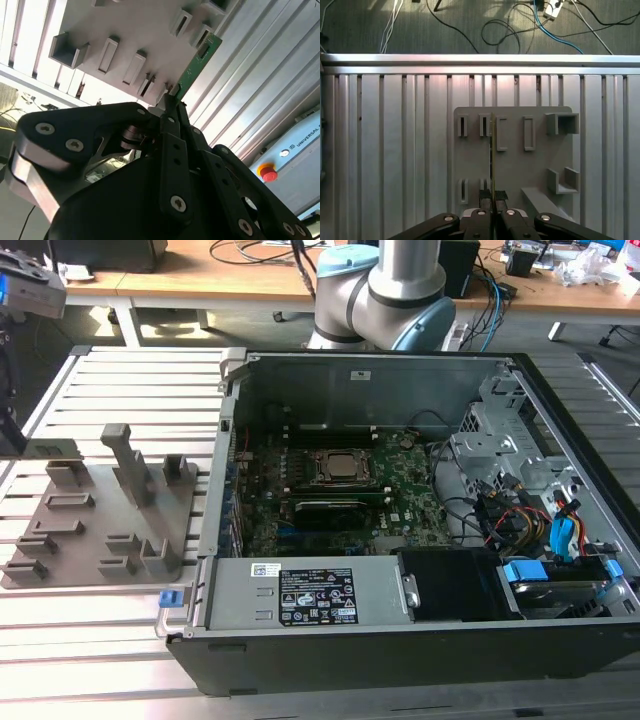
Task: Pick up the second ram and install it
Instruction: 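Pick up the second ram and move it above second insertion slot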
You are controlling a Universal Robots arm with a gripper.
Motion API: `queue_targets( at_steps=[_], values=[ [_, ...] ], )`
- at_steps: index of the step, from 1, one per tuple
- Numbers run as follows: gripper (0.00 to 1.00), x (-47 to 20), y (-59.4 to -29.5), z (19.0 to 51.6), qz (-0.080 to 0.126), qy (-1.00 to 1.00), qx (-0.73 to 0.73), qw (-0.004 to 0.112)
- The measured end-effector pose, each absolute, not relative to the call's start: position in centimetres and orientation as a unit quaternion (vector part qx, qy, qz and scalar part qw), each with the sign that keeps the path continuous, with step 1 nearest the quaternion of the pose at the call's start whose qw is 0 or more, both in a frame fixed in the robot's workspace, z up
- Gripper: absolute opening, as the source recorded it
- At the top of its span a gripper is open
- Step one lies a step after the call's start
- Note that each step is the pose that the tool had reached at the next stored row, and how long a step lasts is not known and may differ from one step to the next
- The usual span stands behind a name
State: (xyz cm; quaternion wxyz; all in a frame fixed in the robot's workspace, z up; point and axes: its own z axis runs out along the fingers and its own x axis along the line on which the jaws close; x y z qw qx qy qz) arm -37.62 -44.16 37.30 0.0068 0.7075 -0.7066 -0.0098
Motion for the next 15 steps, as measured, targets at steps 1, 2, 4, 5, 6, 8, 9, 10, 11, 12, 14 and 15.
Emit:
queue_targets(
  at_steps=[1, 2, 4, 5, 6, 8, 9, 10, 11, 12, 14, 15],
  values=[
    [0.14, -37.6, -44.2, 37.6, -0.010, -0.707, 0.707, 0.007],
    [0.14, -37.6, -44.2, 38.0, -0.010, -0.707, 0.707, 0.007],
    [0.14, -37.6, -44.2, 38.5, -0.010, -0.707, 0.707, 0.007],
    [0.14, -37.6, -44.2, 38.7, -0.010, -0.707, 0.707, 0.007],
    [0.14, -37.6, -44.2, 39.0, -0.010, -0.707, 0.707, 0.007],
    [0.14, -37.6, -44.2, 39.3, -0.010, -0.707, 0.707, 0.007],
    [0.14, -37.6, -44.2, 39.6, -0.010, -0.707, 0.707, 0.007],
    [0.14, -37.6, -44.2, 39.9, -0.010, -0.707, 0.707, 0.007],
    [0.14, -37.6, -44.2, 40.2, -0.010, -0.707, 0.707, 0.007],
    [0.14, -37.6, -44.2, 40.5, -0.010, -0.707, 0.707, 0.007],
    [0.14, -37.5, -44.2, 41.0, -0.010, -0.707, 0.708, 0.007],
    [0.14, -37.5, -44.2, 41.3, -0.010, -0.707, 0.708, 0.007]
  ],
)
